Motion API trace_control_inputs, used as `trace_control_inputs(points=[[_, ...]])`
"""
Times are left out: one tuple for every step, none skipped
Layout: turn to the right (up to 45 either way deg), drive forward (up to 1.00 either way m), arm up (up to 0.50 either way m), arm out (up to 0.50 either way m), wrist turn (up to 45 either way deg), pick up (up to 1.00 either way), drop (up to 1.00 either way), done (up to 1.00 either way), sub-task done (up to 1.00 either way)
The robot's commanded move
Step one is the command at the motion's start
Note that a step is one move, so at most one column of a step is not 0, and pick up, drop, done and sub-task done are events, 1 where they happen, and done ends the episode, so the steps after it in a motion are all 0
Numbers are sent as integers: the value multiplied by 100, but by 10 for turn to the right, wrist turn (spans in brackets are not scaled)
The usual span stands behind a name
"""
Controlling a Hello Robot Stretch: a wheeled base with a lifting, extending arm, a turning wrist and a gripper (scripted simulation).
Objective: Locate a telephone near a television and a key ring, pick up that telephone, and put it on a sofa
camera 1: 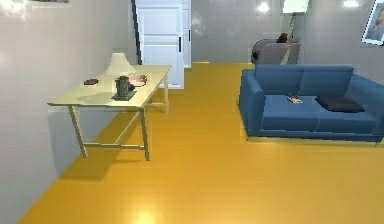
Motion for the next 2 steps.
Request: trace_control_inputs(points=[[-120, 0, 0, 0, 0, 0, 0, 0, 0], [0, 20, 0, 0, 0, 0, 0, 0, 0]])
